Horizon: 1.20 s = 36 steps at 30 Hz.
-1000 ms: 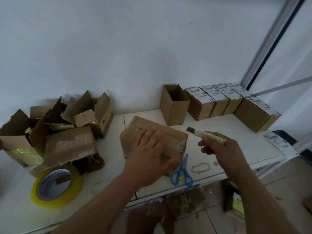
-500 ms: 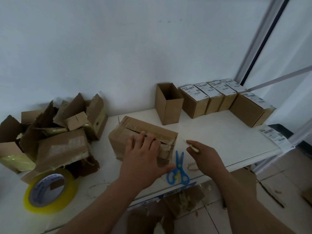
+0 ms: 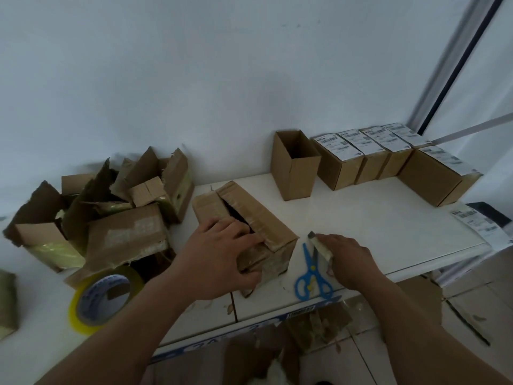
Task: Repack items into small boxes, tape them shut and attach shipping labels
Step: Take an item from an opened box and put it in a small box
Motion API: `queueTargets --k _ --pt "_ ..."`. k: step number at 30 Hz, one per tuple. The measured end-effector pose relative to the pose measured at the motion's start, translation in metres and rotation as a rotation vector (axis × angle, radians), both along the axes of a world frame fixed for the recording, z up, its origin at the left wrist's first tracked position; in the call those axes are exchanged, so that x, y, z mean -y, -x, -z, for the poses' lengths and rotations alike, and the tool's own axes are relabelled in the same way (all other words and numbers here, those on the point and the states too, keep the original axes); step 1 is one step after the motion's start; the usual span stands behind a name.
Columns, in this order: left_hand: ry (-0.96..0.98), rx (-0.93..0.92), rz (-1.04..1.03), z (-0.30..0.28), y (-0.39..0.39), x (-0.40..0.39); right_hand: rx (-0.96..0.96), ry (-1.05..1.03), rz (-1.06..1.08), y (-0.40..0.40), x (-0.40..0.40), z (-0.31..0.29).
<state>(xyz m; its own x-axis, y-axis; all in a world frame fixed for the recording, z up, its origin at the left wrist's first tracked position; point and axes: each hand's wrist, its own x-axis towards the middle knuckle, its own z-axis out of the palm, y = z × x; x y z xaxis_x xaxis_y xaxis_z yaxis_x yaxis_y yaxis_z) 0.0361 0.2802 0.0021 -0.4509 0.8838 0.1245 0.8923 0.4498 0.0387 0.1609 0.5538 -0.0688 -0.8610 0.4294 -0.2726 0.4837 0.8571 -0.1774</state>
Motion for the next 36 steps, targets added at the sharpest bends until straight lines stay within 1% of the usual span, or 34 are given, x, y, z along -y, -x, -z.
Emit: queueTargets --k 4,7,8,9,11,12,14,15,18,20,22,24,28,30,32,36 --pt "0.030 -0.004 0.023 -0.006 0.010 0.016 0.103 0.042 -0.009 0.002 0.002 -0.008" --pt "0.095 0.020 -0.057 -0.011 0.024 0.029 0.150 0.138 -0.011 0.000 -0.002 -0.023" --pt "0.123 0.028 -0.088 -0.013 0.031 0.033 0.115 0.185 -0.013 0.001 -0.001 -0.032" --pt "0.159 0.036 -0.110 -0.016 0.037 0.037 0.040 0.238 -0.014 0.001 0.002 -0.041" --pt "0.223 0.058 -0.144 -0.021 0.048 0.043 -0.159 0.351 -0.031 0.005 0.020 -0.057" --pt "0.241 0.080 -0.157 -0.024 0.052 0.044 -0.229 0.426 -0.037 0.009 0.034 -0.066" --pt "0.259 0.120 -0.181 -0.027 0.055 0.045 -0.290 0.584 -0.046 0.022 0.064 -0.077" --pt "0.265 0.132 -0.190 -0.028 0.056 0.046 -0.302 0.624 -0.064 0.029 0.076 -0.077" --pt "0.273 0.157 -0.213 -0.028 0.058 0.047 -0.352 0.648 -0.102 0.050 0.099 -0.076" --pt "0.271 0.138 -0.234 -0.028 0.062 0.049 -0.422 0.622 -0.073 0.064 0.100 -0.077" --pt "0.239 0.111 -0.309 -0.025 0.069 0.053 -0.492 0.551 -0.040 0.082 0.093 -0.077" --pt "0.195 0.123 -0.389 -0.021 0.076 0.055 -0.535 0.483 -0.013 0.104 0.080 -0.074" --pt "0.144 0.176 -0.402 -0.015 0.077 0.050 -0.508 0.226 0.054 0.147 0.053 -0.064" --pt "0.131 0.208 -0.402 -0.013 0.075 0.046 -0.556 0.111 0.099 0.161 0.044 -0.064" --pt "0.123 0.234 -0.393 -0.012 0.076 0.042 -0.584 0.061 0.137 0.171 0.038 -0.065" --pt "0.070 0.246 -0.430 -0.013 0.074 0.033 -0.530 -0.023 0.126 0.182 0.033 -0.064"
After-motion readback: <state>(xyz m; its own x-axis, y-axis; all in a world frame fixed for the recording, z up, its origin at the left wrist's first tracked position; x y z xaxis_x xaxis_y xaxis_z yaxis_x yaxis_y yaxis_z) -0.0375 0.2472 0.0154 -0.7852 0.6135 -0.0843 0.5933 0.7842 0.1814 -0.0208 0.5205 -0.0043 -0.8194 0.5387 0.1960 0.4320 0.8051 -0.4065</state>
